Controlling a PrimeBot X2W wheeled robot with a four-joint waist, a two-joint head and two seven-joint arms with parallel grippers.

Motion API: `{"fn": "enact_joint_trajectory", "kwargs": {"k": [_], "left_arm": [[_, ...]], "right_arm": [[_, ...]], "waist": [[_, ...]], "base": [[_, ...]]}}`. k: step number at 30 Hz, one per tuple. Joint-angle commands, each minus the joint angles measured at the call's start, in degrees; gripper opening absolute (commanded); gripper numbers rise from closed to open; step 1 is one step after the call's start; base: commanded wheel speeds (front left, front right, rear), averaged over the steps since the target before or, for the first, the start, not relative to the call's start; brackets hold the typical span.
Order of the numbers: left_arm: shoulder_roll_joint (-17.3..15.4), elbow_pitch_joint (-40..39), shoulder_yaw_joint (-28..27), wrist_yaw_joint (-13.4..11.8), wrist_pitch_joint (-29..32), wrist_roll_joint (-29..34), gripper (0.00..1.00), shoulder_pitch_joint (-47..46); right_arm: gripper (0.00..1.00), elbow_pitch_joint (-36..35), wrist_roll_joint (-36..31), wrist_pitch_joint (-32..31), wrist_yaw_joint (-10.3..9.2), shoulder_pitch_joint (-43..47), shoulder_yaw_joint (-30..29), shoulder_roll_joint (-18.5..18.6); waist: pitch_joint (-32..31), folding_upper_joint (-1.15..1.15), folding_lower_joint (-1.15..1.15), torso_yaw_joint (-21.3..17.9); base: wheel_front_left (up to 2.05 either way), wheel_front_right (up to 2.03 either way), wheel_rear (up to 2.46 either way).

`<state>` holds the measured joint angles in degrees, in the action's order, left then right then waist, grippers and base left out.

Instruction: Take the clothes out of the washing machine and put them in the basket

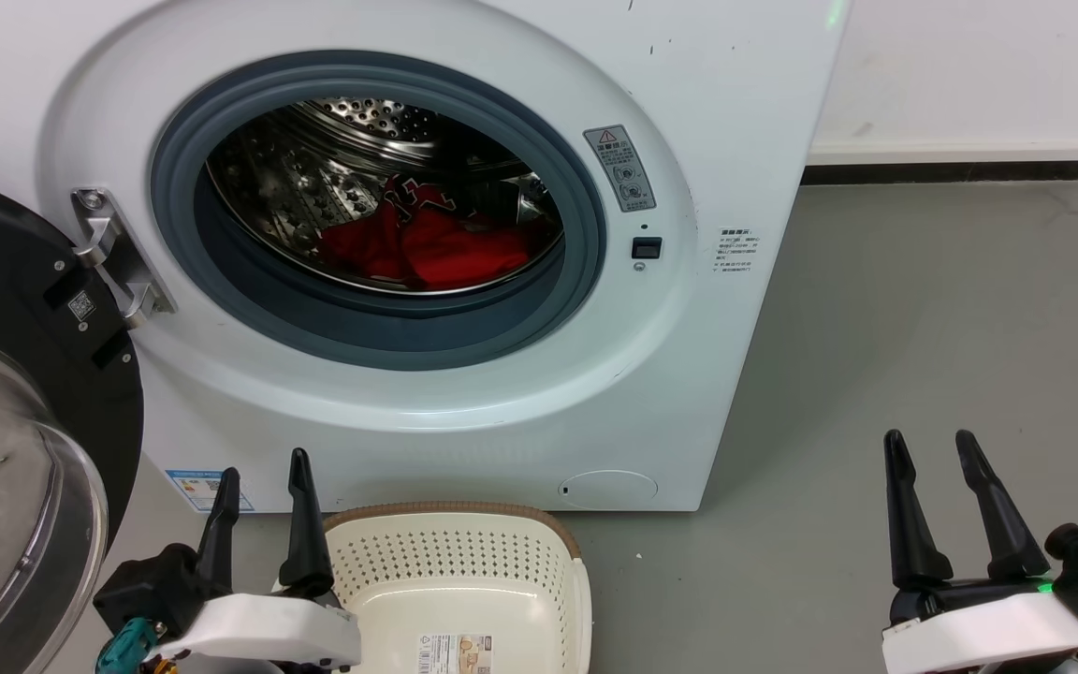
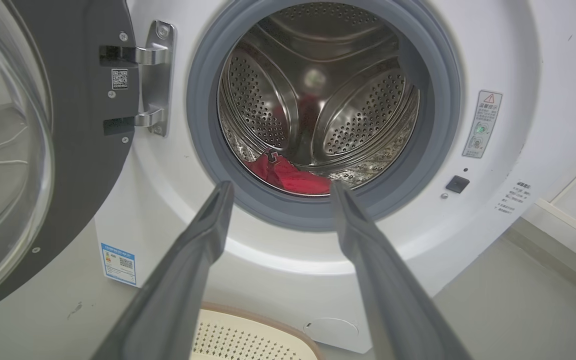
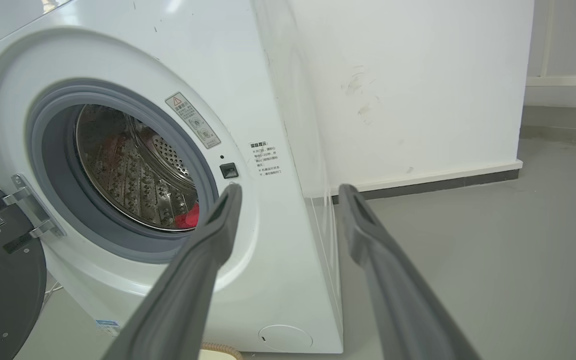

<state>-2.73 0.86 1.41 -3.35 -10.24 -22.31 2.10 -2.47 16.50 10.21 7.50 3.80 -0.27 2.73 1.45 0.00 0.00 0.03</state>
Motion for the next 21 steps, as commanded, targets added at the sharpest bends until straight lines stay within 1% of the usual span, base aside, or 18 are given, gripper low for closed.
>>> {"fn": "enact_joint_trajectory", "kwargs": {"k": [1,6,21], "left_arm": [[-0.2,-0.7,0.1,-0.3,-0.6,1.5,1.00,0.1],[-0.2,-1.1,0.2,-0.6,-1.2,3.7,1.00,0.6],[-0.2,-1.4,0.2,0.6,-3.0,9.5,1.00,1.6]], "right_arm": [[1.00,-0.9,-1.6,0.6,-0.02,0.2,0.2,0.2],[1.00,-1.2,-4.0,1.2,-0.02,0.7,0.3,0.2],[1.00,-2.7,-11.1,3.0,-0.02,1.7,0.9,0.2]], "waist": [[0.0,0.00,0.00,0.0],[0.0,0.00,0.00,-0.1],[0.2,0.00,0.00,0.0]], "base": [[0.00,0.00,0.00],[0.00,0.00,0.00],[0.00,0.00,0.00]]}}
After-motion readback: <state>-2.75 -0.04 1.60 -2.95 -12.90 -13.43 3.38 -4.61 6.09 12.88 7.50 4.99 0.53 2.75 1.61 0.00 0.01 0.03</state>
